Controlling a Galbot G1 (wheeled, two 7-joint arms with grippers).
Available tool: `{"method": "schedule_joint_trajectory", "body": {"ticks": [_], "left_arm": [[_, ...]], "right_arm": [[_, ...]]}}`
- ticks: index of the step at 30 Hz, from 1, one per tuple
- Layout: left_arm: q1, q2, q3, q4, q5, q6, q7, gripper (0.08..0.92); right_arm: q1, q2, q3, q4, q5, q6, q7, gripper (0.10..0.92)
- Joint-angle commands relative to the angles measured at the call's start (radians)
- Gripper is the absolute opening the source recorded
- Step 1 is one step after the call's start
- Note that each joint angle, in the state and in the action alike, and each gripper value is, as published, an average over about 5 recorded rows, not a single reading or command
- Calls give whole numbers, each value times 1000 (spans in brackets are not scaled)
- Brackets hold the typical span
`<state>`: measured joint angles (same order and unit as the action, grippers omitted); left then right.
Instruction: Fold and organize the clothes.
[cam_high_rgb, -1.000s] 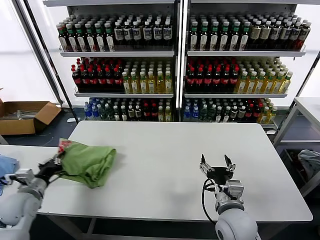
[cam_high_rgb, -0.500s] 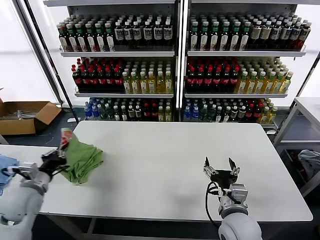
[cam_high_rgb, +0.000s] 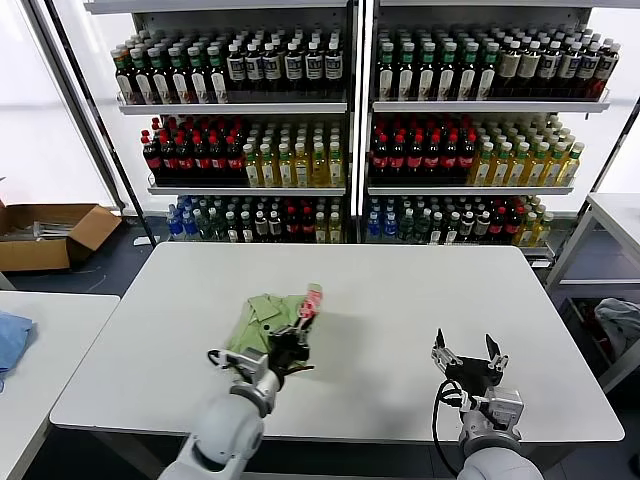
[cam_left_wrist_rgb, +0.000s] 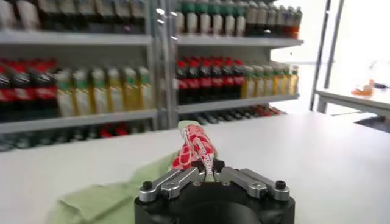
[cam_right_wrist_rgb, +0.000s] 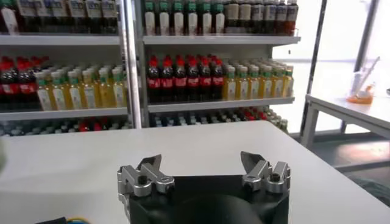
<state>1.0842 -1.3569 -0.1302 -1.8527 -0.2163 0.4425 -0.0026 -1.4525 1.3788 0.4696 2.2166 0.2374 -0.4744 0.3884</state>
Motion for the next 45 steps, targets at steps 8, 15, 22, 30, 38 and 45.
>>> {"method": "schedule_joint_trajectory", "body": {"ticks": [8, 15, 22, 30, 38, 45], "left_arm": [[-208, -207, 204, 181, -190, -52, -118, 139], [-185, -228, 227, 90, -282, -67, -146, 325], [-125, -185, 146, 42, -189, -63, -165, 524], [-60, -45, 18, 11, -33, -24, -198, 755], [-14, 30, -64, -7, -24, -34, -200, 822], [1, 52, -105, -18, -40, -34, -201, 823]], "right_arm": [[16, 26, -21, -56, -25, -12, 4, 823], [80, 17, -48, -92, 88, -52, 53, 823], [165, 9, -101, -122, 355, -74, 113, 823], [307, -7, -162, -311, 512, -105, 159, 823], [349, 19, -182, -423, 528, -104, 179, 794], [349, 18, -193, -425, 504, -104, 166, 615]]}}
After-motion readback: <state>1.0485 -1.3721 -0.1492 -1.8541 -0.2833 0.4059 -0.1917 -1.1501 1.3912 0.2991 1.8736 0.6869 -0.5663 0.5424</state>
